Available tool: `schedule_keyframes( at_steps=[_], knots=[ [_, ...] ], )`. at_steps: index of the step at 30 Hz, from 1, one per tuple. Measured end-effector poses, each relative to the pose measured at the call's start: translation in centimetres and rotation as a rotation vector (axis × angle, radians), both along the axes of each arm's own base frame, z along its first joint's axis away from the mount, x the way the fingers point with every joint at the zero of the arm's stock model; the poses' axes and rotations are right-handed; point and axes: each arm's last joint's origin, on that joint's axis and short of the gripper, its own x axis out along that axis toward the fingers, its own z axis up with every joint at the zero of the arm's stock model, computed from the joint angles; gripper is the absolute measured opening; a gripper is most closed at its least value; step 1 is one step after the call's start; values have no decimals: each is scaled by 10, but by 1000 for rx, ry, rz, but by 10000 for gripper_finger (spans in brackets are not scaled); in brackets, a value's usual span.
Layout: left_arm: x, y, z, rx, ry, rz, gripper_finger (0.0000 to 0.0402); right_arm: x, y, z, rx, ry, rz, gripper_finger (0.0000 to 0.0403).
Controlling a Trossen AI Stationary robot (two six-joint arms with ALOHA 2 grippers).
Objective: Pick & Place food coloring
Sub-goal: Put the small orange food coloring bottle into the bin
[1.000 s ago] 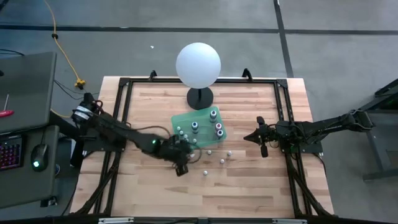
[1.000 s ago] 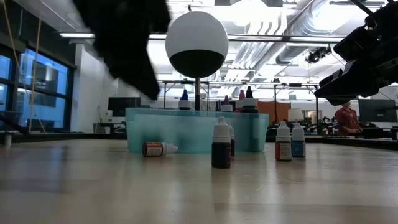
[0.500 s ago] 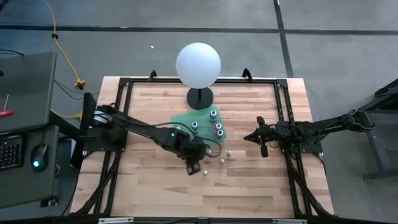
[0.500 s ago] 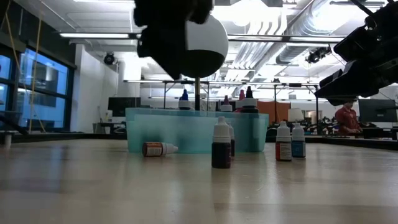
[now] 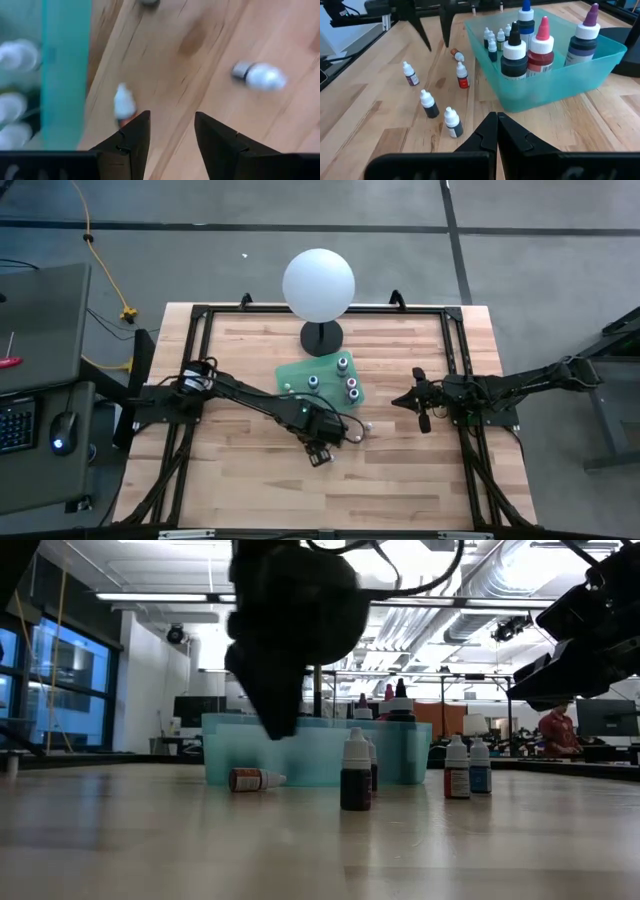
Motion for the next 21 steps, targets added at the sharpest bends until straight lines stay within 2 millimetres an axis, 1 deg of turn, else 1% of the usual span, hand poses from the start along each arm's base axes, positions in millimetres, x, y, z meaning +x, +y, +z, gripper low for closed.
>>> schedule_keyframes(
  at_steps=[1,3,6,12,21],
  knots=[
    [2,0,-1,7,-10,12,152,0,0,0,0,2,0,2],
    [-1,2,-4,39,18,28,152,0,0,-1,-1,9,0,2],
    [0,2,-3,70,-2,39,152,1,0,-1,-1,12,0,2],
    [-1,4,-3,98,11,43,152,0,0,-1,-1,14,0,2],
    [2,12,-16,135,53,60,152,1,0,-1,-1,10,0,2]
  ],
)
